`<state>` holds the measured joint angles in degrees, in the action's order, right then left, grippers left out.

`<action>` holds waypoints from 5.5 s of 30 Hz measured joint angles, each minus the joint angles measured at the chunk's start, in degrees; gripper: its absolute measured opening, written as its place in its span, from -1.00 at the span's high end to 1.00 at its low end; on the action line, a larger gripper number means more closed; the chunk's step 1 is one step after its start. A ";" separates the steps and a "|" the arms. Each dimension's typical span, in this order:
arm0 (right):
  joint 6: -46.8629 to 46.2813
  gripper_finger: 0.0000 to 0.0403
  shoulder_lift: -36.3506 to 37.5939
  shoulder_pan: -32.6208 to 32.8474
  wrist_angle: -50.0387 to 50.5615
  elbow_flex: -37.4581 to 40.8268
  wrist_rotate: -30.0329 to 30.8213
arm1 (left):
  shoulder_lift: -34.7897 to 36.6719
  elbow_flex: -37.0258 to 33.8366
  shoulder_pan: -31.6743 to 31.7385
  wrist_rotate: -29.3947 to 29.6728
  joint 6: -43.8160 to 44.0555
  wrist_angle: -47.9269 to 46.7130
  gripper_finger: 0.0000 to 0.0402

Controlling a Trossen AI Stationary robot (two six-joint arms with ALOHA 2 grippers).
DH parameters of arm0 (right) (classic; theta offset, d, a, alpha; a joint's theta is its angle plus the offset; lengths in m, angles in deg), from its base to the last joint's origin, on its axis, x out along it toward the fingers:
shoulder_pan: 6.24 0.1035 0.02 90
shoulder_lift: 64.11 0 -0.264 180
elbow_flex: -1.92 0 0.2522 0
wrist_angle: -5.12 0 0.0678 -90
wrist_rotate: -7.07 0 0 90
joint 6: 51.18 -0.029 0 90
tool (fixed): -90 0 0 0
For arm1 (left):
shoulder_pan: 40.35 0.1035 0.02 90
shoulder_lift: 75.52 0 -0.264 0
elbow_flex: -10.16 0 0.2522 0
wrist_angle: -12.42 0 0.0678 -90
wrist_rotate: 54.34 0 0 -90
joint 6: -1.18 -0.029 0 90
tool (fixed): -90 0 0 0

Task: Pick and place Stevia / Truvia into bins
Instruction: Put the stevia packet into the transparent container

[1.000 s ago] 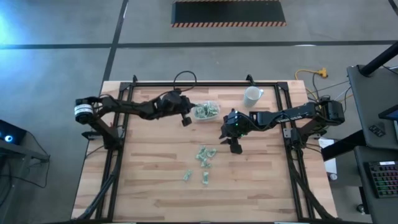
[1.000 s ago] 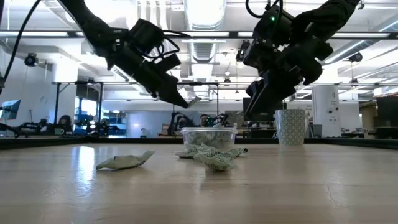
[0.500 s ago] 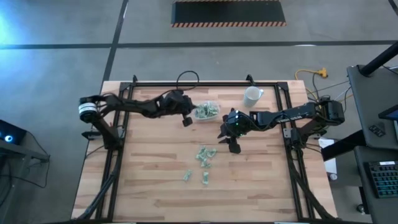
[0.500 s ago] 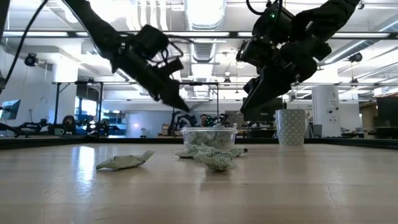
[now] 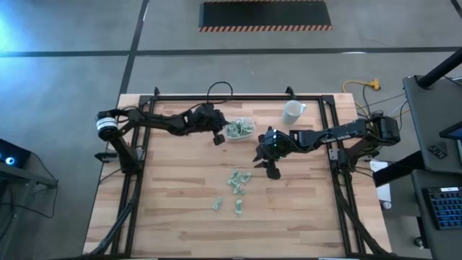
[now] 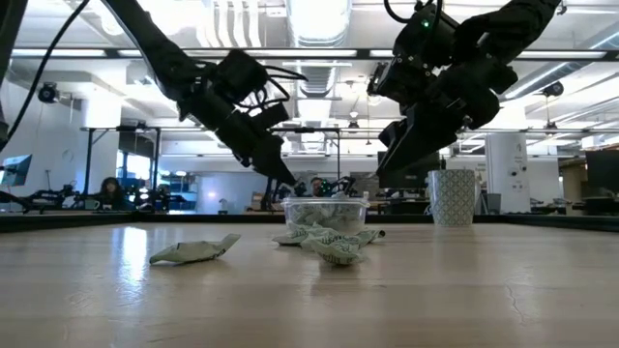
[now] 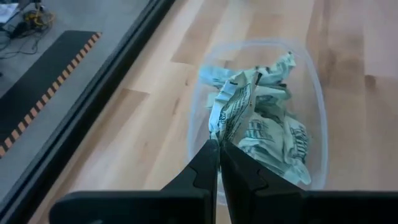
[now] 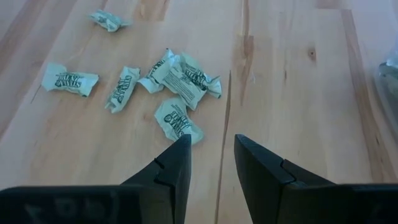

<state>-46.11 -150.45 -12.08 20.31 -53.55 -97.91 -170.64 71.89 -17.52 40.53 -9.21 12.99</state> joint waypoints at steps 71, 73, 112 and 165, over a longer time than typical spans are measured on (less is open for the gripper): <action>6.71 0.96 -7.15 3.90 -10.75 -1.79 35.00 | 17.58 -11.98 -18.91 1.66 6.61 -3.01 0.06; 6.12 0.96 -7.20 2.78 -13.57 -1.88 42.85 | 17.58 -11.98 -18.91 1.66 6.60 -2.82 0.06; -9.15 0.96 -13.87 -16.87 -14.06 -6.27 20.59 | 15.77 -11.96 -18.82 1.66 7.05 -1.32 0.06; 0.91 0.40 -3.65 -5.39 6.34 -1.90 8.50 | -6.88 -6.89 -24.06 -11.54 11.84 11.17 0.06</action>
<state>-45.19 -154.10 -17.47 26.65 -55.46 -89.41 -177.52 64.99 -41.59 28.98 2.63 24.16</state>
